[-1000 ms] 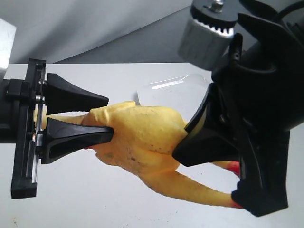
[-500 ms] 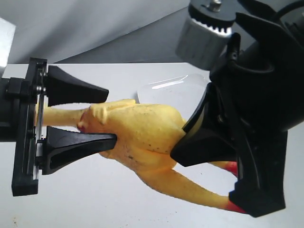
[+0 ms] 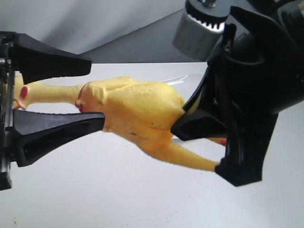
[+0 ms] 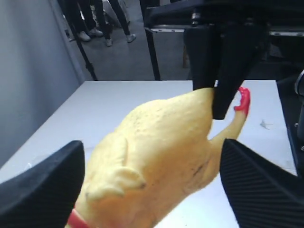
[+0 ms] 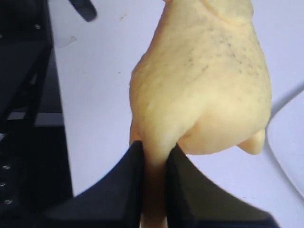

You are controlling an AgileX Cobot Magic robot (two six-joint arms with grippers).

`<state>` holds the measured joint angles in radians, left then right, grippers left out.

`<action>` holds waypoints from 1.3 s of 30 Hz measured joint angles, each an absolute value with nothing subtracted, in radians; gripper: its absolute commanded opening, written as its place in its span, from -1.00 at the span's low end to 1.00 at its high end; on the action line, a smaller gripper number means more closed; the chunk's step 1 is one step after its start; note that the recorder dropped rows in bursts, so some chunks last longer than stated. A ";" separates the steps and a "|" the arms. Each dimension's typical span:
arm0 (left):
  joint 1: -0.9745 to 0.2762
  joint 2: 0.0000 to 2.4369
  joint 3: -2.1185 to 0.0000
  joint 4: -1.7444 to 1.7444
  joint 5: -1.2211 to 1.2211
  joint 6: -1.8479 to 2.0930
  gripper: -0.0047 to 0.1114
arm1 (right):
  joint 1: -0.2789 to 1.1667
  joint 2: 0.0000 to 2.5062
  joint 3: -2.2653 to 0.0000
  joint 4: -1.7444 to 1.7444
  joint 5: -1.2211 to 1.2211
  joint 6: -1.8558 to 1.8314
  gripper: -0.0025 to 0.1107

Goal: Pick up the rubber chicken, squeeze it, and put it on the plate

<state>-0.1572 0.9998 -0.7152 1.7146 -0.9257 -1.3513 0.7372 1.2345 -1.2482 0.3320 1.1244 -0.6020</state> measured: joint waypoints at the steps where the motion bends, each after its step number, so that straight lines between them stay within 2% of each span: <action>1: -0.157 0.981 -0.715 1.715 -0.914 -1.355 0.25 | 0.737 1.237 -1.248 0.302 1.104 -0.590 -0.96; 4: -0.157 0.915 -0.719 1.701 -0.895 -1.394 -0.04 | 0.731 1.261 -1.248 0.220 1.034 -0.539 -0.96; 9: -0.157 0.768 -0.719 1.707 -0.881 -1.435 -0.92 | 0.669 1.348 -1.248 0.167 0.896 -0.508 -0.96; 22: -0.157 0.519 -0.621 1.745 -0.815 -1.508 -0.92 | 0.401 1.691 -1.248 0.217 0.513 -0.501 -0.96; 28: -0.157 0.492 -0.586 1.754 -0.742 -1.507 -0.92 | 0.386 1.855 -1.248 0.234 0.399 -0.512 -0.96; 36: -0.157 0.492 -0.586 1.753 -0.740 -1.508 -0.92 | 0.386 1.978 -1.248 0.238 0.380 -0.492 -0.96; 38: -0.157 0.492 -0.586 1.753 -0.740 -1.508 -0.92 | 0.386 1.978 -1.248 0.238 0.378 -0.470 -0.91; 39: -0.157 0.492 -0.586 1.753 -0.740 -1.508 -0.92 | 0.386 1.978 -1.248 0.235 0.378 -0.463 -0.81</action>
